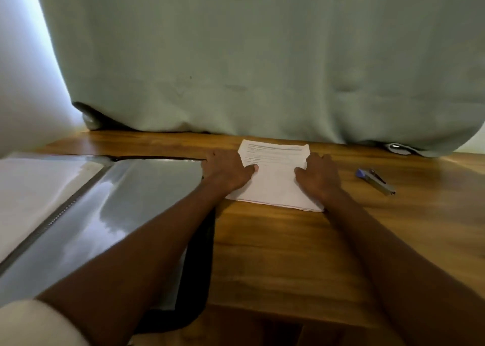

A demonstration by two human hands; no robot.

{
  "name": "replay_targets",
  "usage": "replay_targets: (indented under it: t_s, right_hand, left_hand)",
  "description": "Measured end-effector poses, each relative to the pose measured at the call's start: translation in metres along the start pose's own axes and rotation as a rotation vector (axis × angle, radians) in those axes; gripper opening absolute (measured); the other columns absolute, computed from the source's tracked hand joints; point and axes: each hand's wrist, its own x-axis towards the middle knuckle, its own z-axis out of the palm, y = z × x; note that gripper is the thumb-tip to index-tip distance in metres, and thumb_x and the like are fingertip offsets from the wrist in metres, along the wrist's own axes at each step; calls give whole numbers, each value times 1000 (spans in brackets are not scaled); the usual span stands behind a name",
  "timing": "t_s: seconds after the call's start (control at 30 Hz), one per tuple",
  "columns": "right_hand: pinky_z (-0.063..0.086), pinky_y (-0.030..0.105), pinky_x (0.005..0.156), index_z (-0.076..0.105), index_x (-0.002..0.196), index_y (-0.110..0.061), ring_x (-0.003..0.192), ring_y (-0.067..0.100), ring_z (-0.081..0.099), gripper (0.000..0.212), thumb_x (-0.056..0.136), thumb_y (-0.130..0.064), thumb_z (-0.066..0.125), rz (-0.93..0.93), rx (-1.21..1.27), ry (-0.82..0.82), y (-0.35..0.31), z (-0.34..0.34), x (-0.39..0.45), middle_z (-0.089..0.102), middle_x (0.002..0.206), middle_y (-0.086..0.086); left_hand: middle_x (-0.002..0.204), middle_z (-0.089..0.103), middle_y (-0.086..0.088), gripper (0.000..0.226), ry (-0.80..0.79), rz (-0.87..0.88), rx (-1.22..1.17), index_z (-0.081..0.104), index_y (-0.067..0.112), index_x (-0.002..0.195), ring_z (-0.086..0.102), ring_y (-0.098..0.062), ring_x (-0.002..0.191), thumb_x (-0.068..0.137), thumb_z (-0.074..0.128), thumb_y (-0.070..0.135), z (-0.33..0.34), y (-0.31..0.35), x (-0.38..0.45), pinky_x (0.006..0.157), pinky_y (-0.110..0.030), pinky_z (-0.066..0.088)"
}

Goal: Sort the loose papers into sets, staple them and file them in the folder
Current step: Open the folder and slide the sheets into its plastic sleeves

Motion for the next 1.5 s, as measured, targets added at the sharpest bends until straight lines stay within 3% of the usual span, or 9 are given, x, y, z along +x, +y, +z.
replay_targets:
  t_s: [0.1, 0.33, 0.63, 0.83, 0.93, 1.03, 1.2, 1.37, 1.5]
  right_hand:
    - [47, 37, 88, 52, 132, -9, 121, 32, 55, 47, 94, -33, 68, 64, 115, 32, 6, 5, 15, 56, 133, 15]
    - [44, 33, 73, 54, 124, -11, 91, 20, 53, 35, 93, -19, 69, 225, 322, 67, 10, 7, 30, 60, 111, 5]
    - [48, 23, 53, 57, 114, -12, 86, 18, 65, 51, 83, -42, 83, 258, 963, -117, 17, -10, 31, 69, 103, 2]
    - [59, 50, 93, 61, 135, -11, 106, 30, 73, 67, 77, -28, 89, 153, 1336, -297, 18, -33, 25, 73, 124, 11]
    - [58, 47, 95, 66, 130, -10, 110, 30, 72, 48, 85, -15, 82, 34, 1389, -414, 11, -37, 17, 73, 123, 12]
    - [61, 40, 87, 70, 122, -11, 101, 22, 75, 35, 88, -13, 79, -31, 1395, -165, -9, -45, 10, 78, 111, 4]
    - [57, 14, 69, 69, 103, -36, 87, -1, 72, 13, 96, -26, 72, -262, 1140, 177, -23, -56, 6, 75, 91, -20]
    - [49, 5, 59, 66, 124, -24, 78, -10, 66, 27, 98, -23, 68, -219, 1092, 110, -18, -26, 4, 65, 92, -24]
    - [52, 8, 61, 65, 100, -39, 80, -8, 68, 20, 96, -19, 70, -151, 1150, 79, -11, -13, 6, 70, 80, -32]
  left_hand:
    - [147, 53, -15, 76, 72, -46, 60, 55, 22, 143, 43, -37, 138, 89, 57, 75, 19, 4, 13, 112, -51, 35]
    - [89, 71, -4, 19, 195, -187, -578, 70, 10, 87, 68, -25, 92, 88, 81, 27, 19, -13, 28, 76, -36, 52]
    - [91, 77, -3, 12, 195, -17, -1432, 66, 15, 89, 73, -16, 81, 92, 74, 6, -2, -6, 20, 69, -28, 61]
    - [109, 78, -7, 8, 119, 90, -1660, 64, 16, 106, 76, -23, 93, 99, 66, 12, -7, -7, 22, 75, -38, 63]
    - [116, 76, -9, 20, 24, 81, -1708, 63, 12, 117, 74, -27, 101, 99, 66, 17, -7, -5, 22, 80, -43, 63]
    - [121, 75, -9, 31, -70, 60, -1646, 65, 12, 126, 71, -31, 113, 95, 70, 13, -2, -2, 19, 95, -49, 59]
    - [96, 75, 25, 24, 250, 271, -1201, 68, 29, 113, 72, 2, 98, 97, 71, 11, -3, 8, 12, 81, -17, 57]
    - [107, 62, 20, 36, 337, 324, -1018, 55, 27, 133, 64, 8, 102, 101, 66, 17, 7, 15, 0, 72, -3, 50]
    - [115, 64, 15, 43, 370, 310, -992, 56, 13, 142, 62, 9, 101, 101, 66, 17, 8, 13, 1, 77, -6, 52]
